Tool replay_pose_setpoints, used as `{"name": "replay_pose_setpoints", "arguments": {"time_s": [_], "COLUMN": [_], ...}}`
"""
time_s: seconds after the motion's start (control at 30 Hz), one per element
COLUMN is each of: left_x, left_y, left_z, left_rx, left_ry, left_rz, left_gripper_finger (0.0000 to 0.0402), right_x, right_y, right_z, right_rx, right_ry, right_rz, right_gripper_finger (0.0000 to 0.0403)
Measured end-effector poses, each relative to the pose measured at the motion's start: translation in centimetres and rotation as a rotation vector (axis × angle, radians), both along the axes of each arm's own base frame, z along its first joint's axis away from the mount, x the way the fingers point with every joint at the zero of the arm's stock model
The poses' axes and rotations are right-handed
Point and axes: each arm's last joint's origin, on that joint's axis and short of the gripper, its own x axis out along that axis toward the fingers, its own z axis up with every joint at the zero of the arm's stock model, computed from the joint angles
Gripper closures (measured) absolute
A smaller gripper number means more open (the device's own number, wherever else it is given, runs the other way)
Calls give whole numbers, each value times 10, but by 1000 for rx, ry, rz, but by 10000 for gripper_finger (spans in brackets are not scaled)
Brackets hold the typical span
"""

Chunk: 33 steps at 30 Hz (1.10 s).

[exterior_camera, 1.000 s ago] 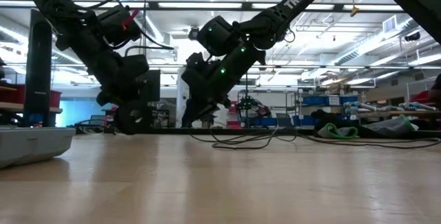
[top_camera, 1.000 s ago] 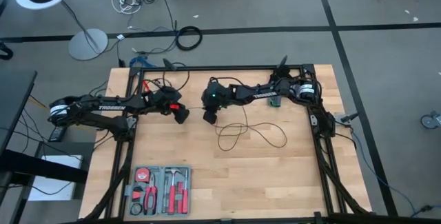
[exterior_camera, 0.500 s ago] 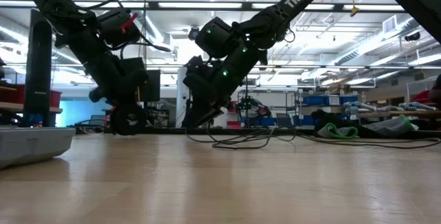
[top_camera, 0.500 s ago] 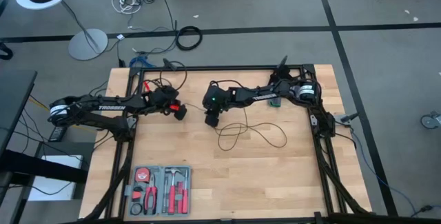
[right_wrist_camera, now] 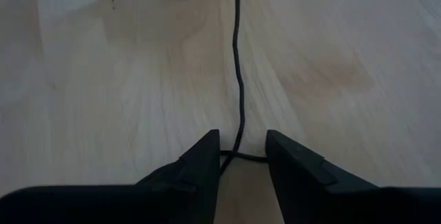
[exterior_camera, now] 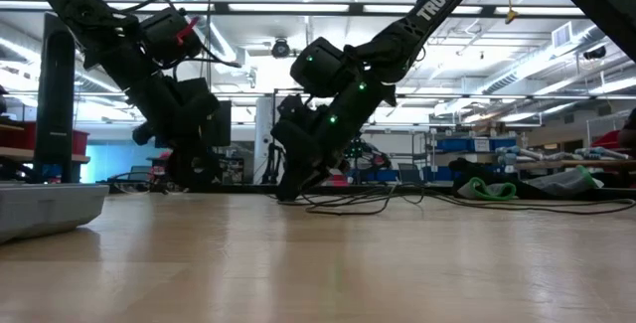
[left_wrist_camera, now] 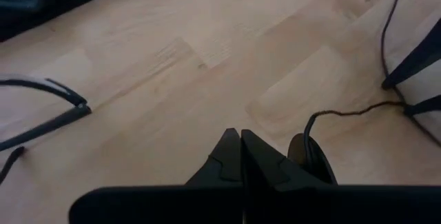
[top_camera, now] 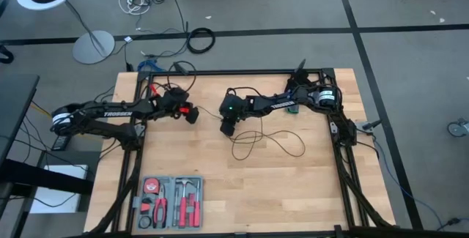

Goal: Coil cords
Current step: Coil the black wire onto the black spool

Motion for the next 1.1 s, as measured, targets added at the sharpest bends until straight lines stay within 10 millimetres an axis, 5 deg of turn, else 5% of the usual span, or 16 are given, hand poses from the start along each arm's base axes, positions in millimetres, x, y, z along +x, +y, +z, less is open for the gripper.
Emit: {"name": "replay_pose_setpoints", "arguments": {"time_s": [0.63, 1.1], "left_x": [-5, -9], "left_y": [-5, -7], "left_z": [36, 45], "left_rx": [64, 84], "left_ry": [-240, -286], "left_rz": [-89, -101], "left_gripper_finger": [402, 402], "right_x": [2, 6], "right_y": [-1, -5], "right_z": [0, 4], "right_rx": [-46, -195], "right_ry": [-19, -48], "right_rz": [-25, -20], "right_gripper_finger": [289, 290]}}
